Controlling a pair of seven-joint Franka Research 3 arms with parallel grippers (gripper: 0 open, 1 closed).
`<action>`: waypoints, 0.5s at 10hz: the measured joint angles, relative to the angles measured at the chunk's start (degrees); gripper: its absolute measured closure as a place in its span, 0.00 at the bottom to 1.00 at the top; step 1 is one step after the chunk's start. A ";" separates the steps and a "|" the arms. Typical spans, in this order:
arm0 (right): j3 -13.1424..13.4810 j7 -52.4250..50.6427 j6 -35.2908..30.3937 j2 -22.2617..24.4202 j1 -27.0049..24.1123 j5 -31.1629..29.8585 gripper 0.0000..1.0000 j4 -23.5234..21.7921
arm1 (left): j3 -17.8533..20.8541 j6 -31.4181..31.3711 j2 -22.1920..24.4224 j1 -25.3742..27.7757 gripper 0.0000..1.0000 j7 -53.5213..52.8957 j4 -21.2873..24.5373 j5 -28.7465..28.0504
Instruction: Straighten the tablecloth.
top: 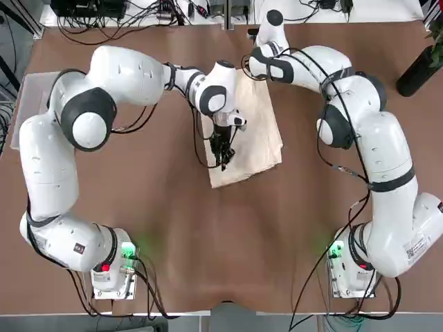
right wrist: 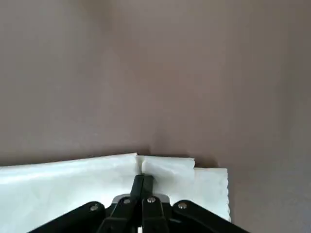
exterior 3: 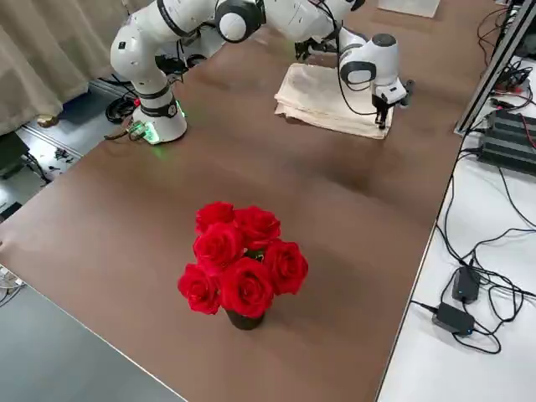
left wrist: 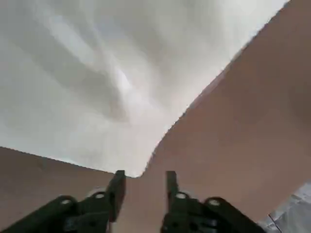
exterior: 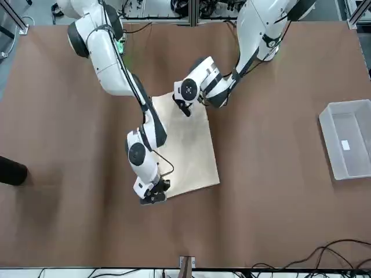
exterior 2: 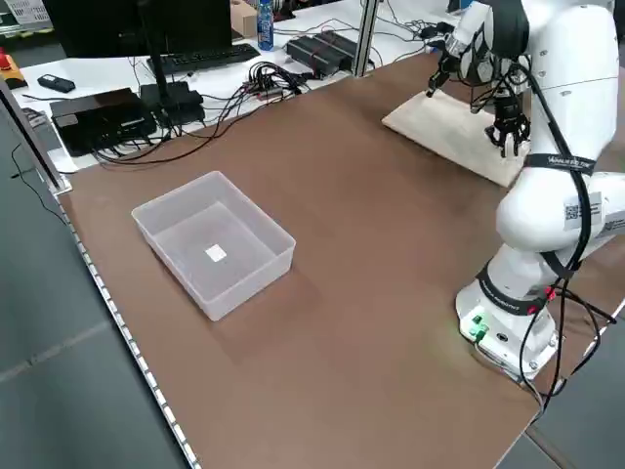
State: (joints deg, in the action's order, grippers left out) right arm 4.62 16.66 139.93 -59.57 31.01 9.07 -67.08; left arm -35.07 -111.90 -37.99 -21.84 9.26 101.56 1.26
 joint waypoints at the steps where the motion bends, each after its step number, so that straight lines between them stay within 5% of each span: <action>1: 0.00 0.00 0.00 0.00 0.00 0.00 0.96 0.00 | 0.00 0.50 0.69 0.18 0.38 0.00 -0.01 0.00; 3: 0.00 -0.01 0.00 0.00 0.00 0.00 0.94 -0.01 | -0.03 2.06 3.15 0.90 0.10 -0.06 -0.02 0.00; 5: 0.02 -0.01 0.00 0.00 -0.01 0.00 0.91 -0.02 | -0.02 2.40 4.46 1.89 0.04 -0.08 -0.02 0.00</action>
State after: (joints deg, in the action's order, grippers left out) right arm 4.63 16.64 139.93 -59.57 31.00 9.07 -67.10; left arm -35.09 -109.49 -33.53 -19.95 9.18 101.54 1.26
